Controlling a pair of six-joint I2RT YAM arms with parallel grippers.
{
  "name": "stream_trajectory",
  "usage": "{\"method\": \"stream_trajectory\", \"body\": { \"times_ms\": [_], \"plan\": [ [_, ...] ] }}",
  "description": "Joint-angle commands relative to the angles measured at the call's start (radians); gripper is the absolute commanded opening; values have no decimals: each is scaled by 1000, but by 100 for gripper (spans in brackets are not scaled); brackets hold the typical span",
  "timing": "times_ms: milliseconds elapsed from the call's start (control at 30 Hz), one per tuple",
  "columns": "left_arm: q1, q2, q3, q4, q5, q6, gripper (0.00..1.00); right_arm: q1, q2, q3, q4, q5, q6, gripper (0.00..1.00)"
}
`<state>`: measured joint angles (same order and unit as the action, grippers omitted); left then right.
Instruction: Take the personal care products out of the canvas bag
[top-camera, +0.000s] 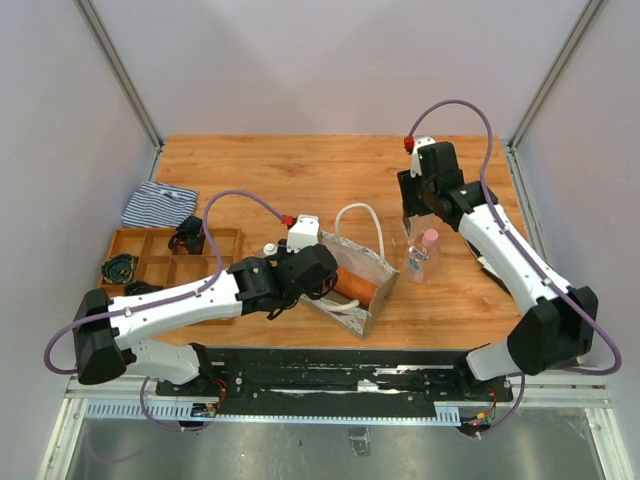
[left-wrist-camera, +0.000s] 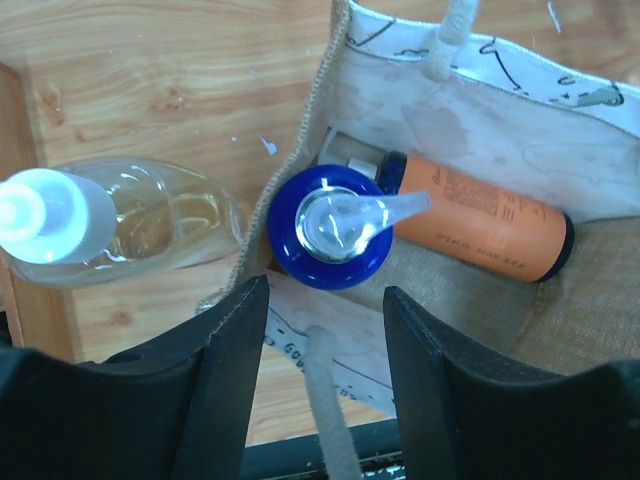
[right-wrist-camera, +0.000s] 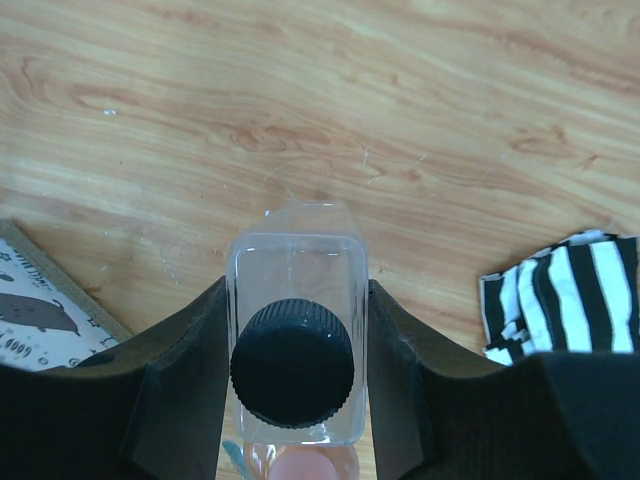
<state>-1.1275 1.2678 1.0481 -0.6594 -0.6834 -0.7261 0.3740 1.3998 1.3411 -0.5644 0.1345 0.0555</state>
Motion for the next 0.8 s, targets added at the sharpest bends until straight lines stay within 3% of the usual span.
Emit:
{"method": "stream_trajectory", "body": {
  "times_ms": [0,267,367,533,767],
  "plan": [
    [-31,-3,12,-3,-53,-8,55,-32,22,7,130,-10,30,1],
    [-30,5,-115,208,-84,57,55,-58,44,-22,150,-40,45,2],
    [-27,45,-104,217,-105,50,57,-72,49,-25,149,-55,50,3],
    [-25,126,-84,244,-140,45,72,-89,62,-32,154,-74,53,4],
    [14,175,-92,329,-119,51,78,-118,91,-40,162,-112,59,9]
  ]
}}
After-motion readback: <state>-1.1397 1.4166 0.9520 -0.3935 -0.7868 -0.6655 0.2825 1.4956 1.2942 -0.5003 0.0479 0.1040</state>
